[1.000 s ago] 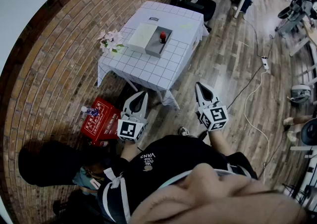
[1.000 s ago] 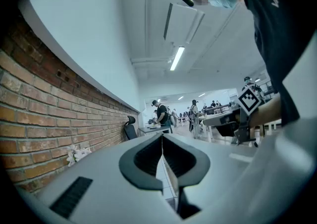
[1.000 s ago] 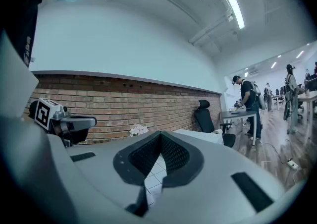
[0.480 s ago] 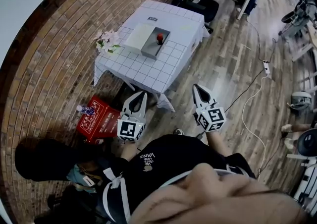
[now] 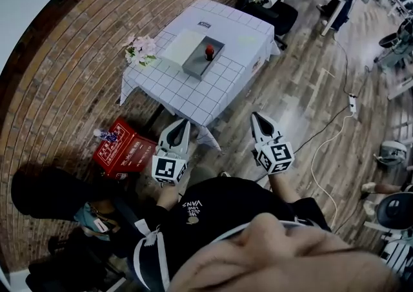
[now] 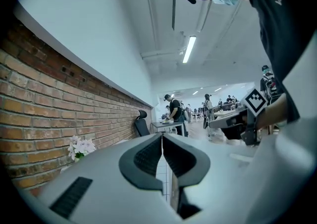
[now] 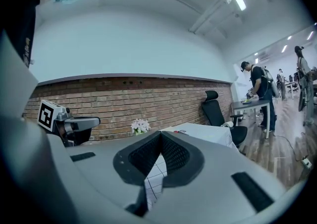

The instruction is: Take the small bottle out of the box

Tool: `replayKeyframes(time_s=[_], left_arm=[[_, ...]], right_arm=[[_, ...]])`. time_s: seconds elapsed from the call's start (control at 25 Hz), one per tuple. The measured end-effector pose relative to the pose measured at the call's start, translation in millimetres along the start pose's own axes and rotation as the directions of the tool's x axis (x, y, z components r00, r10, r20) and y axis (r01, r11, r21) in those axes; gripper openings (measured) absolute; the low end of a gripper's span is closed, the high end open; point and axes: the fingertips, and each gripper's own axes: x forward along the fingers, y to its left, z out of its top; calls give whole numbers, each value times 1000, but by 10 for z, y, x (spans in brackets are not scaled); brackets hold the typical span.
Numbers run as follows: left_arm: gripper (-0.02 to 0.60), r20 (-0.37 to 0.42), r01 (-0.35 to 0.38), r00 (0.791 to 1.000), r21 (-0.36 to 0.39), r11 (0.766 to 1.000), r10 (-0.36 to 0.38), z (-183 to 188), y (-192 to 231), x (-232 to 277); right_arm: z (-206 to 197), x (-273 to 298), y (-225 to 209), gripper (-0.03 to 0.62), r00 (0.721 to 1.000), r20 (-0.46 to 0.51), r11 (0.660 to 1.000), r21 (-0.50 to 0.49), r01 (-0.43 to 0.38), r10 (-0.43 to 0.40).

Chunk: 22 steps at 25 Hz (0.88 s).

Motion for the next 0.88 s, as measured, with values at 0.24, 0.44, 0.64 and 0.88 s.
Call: replayKeyframes(time_s=[0.24, 0.44, 0.64, 0.88], left_arm=[[12, -24, -21, 1000, -10, 1000, 20, -54, -4, 130], [12, -44, -4, 999, -22, 1000, 3, -145, 28, 326], [12, -42, 30, 999, -34, 999, -32, -221, 92, 647], [12, -15, 59, 998, -46, 997, -60, -203, 276, 1144]], right_arm=[[3, 113, -168, -5, 1000, -7, 1000, 22, -16, 16], [-61, 231, -282, -5, 1000, -24, 999, 45, -10, 11], [-82, 386, -465, -5, 999, -35, 999, 42, 14, -12], [32, 693, -663, -5, 999, -38, 1000, 16, 25, -24]])
